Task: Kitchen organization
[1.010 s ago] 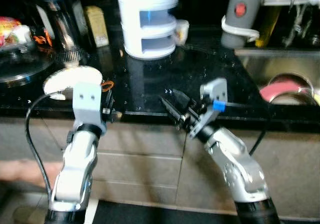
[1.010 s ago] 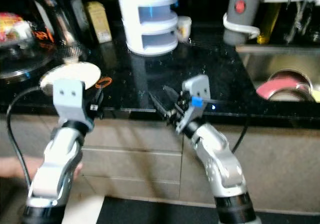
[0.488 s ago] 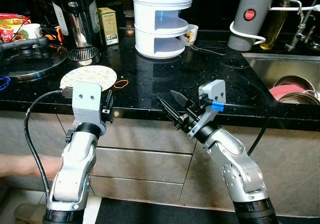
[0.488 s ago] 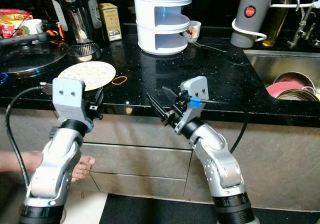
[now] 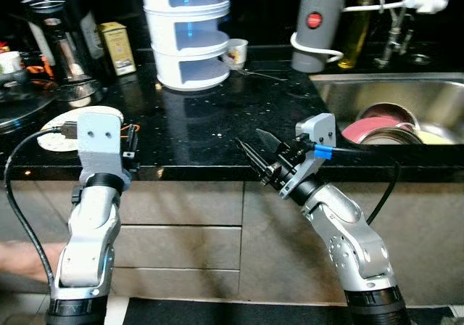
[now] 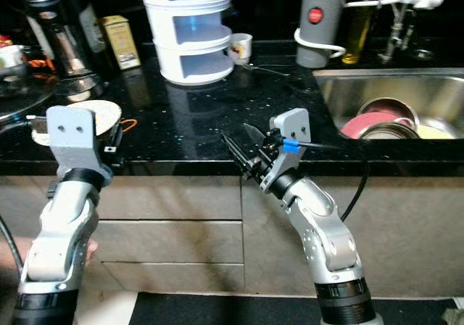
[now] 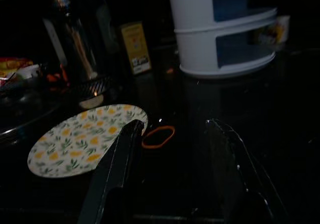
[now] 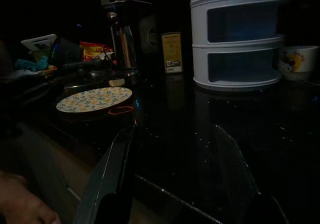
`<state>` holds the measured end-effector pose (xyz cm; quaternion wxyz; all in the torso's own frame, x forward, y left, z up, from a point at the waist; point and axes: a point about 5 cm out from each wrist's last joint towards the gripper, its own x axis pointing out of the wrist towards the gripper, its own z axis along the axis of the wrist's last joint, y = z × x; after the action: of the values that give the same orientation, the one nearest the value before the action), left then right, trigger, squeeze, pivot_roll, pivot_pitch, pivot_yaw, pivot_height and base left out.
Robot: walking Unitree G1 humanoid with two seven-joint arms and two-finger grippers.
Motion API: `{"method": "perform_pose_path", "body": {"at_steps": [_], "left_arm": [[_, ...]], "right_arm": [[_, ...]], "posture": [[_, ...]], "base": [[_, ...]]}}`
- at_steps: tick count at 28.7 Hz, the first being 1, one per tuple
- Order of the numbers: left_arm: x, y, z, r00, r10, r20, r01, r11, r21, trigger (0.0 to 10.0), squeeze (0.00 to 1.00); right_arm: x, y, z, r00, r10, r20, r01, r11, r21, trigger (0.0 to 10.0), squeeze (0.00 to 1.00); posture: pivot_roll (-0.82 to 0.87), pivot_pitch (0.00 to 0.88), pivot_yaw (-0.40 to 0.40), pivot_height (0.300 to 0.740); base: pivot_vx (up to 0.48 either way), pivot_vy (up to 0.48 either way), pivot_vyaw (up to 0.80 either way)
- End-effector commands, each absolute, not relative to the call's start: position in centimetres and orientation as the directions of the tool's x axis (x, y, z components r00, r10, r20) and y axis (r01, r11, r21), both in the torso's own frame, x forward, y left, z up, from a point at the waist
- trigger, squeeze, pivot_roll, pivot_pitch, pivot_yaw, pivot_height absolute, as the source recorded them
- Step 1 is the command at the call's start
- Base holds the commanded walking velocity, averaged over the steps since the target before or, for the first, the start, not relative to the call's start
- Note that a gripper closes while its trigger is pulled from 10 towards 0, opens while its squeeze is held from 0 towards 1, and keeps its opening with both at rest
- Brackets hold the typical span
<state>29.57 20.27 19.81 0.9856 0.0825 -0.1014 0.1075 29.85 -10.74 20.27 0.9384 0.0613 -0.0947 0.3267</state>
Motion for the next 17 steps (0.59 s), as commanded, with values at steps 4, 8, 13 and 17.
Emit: {"method": "perform_pose_path", "body": {"at_steps": [4, 8, 13, 17], "left_arm": [[29.6, 21.8, 19.7, 0.947, 0.244, 0.208, -0.276, 0.951, 0.141, 10.0, 0.00], [29.6, 21.0, 19.6, 0.955, 0.215, 0.204, -0.248, 0.956, 0.155, 10.0, 0.00], [29.7, 20.6, 19.6, 0.958, 0.197, 0.208, -0.232, 0.960, 0.159, 10.0, 0.00], [29.7, 20.7, 19.7, 0.957, 0.196, 0.212, -0.233, 0.959, 0.162, 10.0, 0.00]], "right_arm": [[29.9, -10.5, 20.4, 0.762, 0.612, 0.214, -0.633, 0.773, 0.041, 10.0, 0.00], [29.9, -10.3, 20.3, 0.757, 0.620, 0.209, -0.639, 0.768, 0.039, 10.0, 0.00], [29.8, -10.2, 20.2, 0.754, 0.625, 0.204, -0.643, 0.765, 0.037, 10.0, 0.00], [29.8, -10.2, 20.1, 0.749, 0.632, 0.200, -0.650, 0.760, 0.032, 10.0, 0.00]], "posture": [[-0.09, 0.000, 0.004, 0.740], [-0.09, 0.000, 0.003, 0.740], [-0.09, 0.000, 0.003, 0.740], [-0.09, 0.000, 0.003, 0.740]], "base": [[0.000, 0.000, 0.00], [0.000, 0.000, 0.00], [0.277, 0.000, 0.00], [0.371, 0.000, 0.00]]}}
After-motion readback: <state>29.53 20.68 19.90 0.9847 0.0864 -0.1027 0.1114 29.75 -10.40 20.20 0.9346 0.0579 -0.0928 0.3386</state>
